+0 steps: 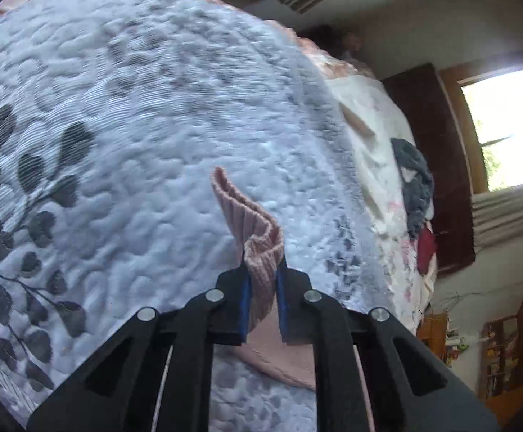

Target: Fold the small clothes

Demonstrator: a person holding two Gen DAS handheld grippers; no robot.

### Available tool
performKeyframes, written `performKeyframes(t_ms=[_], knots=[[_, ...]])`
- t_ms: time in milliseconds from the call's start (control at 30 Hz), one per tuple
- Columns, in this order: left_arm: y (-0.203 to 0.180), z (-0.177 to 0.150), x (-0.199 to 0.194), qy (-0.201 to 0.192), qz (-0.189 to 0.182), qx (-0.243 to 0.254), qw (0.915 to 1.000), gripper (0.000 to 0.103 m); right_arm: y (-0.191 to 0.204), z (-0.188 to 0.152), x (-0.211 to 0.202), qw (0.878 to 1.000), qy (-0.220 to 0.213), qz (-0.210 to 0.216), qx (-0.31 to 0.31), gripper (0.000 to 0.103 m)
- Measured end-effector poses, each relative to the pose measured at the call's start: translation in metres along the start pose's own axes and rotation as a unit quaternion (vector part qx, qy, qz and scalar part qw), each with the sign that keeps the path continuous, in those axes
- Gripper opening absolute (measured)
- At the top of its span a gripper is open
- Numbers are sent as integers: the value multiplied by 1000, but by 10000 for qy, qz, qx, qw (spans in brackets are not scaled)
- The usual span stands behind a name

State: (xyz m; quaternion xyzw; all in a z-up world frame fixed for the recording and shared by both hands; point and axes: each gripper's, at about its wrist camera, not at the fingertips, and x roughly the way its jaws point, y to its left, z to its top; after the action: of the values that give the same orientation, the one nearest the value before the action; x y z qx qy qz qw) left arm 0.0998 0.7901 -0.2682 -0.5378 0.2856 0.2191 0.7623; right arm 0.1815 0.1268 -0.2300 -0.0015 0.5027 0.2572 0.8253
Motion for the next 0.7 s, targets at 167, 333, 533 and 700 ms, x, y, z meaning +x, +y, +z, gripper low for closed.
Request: performKeyframes(t_ms=[167,333,533,700], knots=[[-133,-47,8,315,-820,1439,9857,10,-16,8,2,9997,73,46,235,57],[-225,-111,44,747,-1005,2560,9585,10,-34,10,-11,9988,-31,100,484,57],[-277,-191,106,1441,-1040,3203,9305,10,-58,4,-14,9978,6,26,661,57],[-294,-257,162,1954,-821,3669,9058,10,-79,6,-10,9956,49,42,934,57]])
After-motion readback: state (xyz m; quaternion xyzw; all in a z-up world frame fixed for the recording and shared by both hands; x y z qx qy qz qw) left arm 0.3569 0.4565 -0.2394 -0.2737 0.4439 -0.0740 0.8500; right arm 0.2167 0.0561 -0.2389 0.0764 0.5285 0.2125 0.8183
